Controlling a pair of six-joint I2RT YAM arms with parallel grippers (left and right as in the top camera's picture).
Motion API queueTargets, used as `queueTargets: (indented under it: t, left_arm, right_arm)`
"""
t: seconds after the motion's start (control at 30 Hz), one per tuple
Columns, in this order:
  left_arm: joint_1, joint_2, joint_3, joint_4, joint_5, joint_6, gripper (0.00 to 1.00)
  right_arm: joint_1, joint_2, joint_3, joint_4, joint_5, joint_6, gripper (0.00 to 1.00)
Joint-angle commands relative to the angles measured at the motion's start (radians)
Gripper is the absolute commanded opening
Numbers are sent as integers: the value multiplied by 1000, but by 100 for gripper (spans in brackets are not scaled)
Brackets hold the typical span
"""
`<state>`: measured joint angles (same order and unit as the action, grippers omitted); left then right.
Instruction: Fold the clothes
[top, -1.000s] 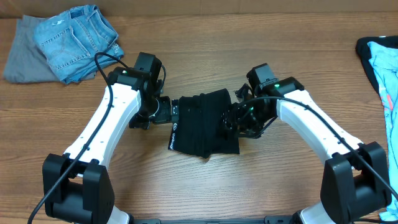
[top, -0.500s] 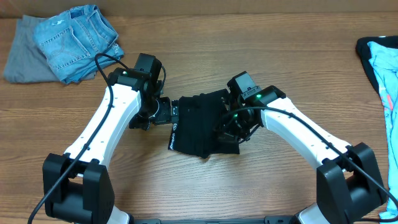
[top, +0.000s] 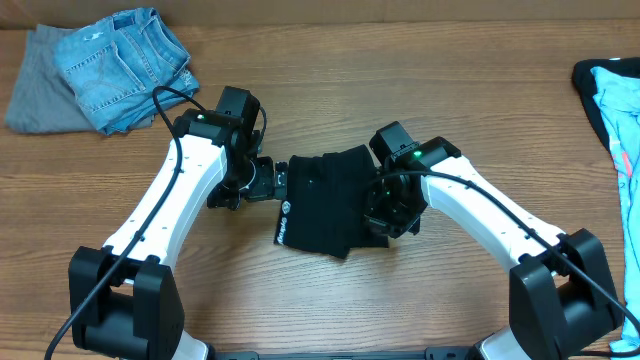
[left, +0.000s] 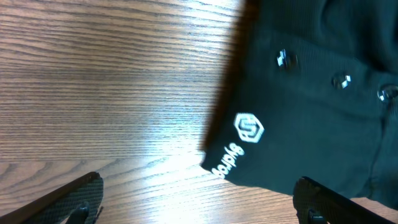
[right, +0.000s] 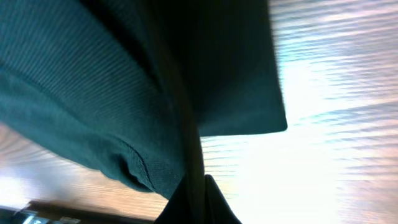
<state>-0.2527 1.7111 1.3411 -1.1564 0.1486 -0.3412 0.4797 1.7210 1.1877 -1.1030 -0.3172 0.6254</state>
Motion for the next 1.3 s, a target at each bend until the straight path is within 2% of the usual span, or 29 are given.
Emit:
queueTargets:
  t: [0.0,0.17,0.5,0.77,0.8,0.87,0.93,1.0,1.1,1.2,1.23,1.27]
  left_arm:
    - [3,-4,-3,-3,5,0,100]
    - [3,-4,-3,-2,5,0,100]
    - [3,-4,-3,1,5,0,100]
    - [3,-4,-3,1,5,0,100]
    - [3,-4,-3,2,5,0,100]
    - [3,-4,-3,2,5,0,100]
    - [3,-4,-3,2,5,1,100]
    - [3,-4,-3,2,5,1,100]
    - [3,-4,-3,4,5,1,100]
    - [3,-4,-3,9,5,1,100]
    - [3,-4,-3,10,5,1,100]
    - [3,-4,-3,10,5,1,100]
  right_arm:
    - [-6,-10,-4,-34,123,4,4]
    - [-5,-10,-25,-26,161,8,4]
    - [-12,-10,-194,142,283,60,4]
    - [-21,-47,-115,35,330,83,5]
    - [-21,-52,-86,2,350,82,11]
    - [-21,-61,-25,-66,387,82,32]
    - [-24,-63,40,-125,416,82,75]
    - [-34,-63,105,-167,422,82,97]
    - [-56,-63,185,-183,421,75,100]
    - [-63,-63,206,-127,391,-10,100]
    - [-63,-63,206,-103,371,-41,99]
    - [-63,-58,206,-72,340,-68,92]
